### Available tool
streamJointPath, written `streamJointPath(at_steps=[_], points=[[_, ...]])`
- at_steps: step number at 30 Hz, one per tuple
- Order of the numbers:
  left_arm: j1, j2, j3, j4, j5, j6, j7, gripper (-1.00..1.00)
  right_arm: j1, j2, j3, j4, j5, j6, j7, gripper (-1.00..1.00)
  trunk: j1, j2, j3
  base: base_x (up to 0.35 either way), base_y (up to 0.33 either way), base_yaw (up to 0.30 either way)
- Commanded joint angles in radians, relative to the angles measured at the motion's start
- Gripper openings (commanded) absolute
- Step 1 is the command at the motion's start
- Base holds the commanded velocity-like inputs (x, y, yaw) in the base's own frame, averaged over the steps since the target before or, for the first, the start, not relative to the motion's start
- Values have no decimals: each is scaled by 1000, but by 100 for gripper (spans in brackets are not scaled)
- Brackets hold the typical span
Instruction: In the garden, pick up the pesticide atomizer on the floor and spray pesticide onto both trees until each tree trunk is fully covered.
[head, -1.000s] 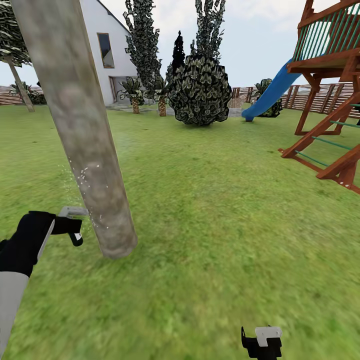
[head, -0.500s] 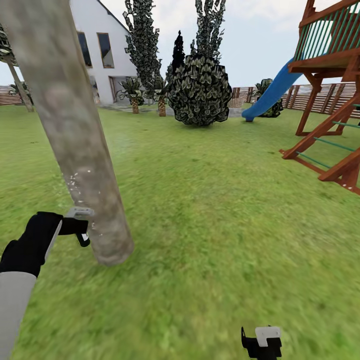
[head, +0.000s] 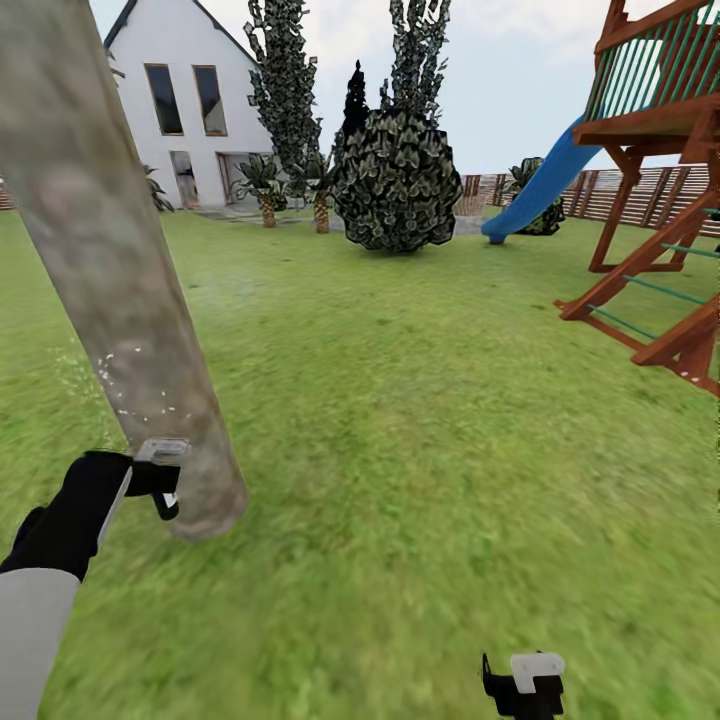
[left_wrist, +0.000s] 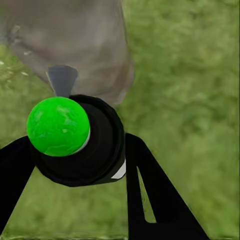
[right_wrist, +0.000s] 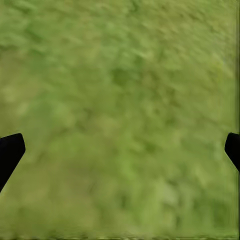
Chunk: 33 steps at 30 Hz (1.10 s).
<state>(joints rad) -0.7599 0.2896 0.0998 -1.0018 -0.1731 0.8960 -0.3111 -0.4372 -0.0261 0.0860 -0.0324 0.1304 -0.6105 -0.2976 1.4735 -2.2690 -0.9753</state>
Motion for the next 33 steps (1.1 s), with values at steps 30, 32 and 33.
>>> streamJointPath(at_steps=[30, 32, 33], points=[[155, -107, 189, 94, 12, -267, 233, -100, 0, 0, 0, -1, 0, 0, -1, 100, 0, 0, 0, 48, -81, 148], [162, -108, 205, 94, 14, -271, 233, -100, 0, 0, 0, -1, 0, -1, -1, 100, 0, 0, 0, 215, -146, 34], [164, -117, 208, 94, 15, -273, 234, -100, 0, 0, -1, -1, 0, -1, -3, 100, 0, 0, 0, 233, -178, 4]])
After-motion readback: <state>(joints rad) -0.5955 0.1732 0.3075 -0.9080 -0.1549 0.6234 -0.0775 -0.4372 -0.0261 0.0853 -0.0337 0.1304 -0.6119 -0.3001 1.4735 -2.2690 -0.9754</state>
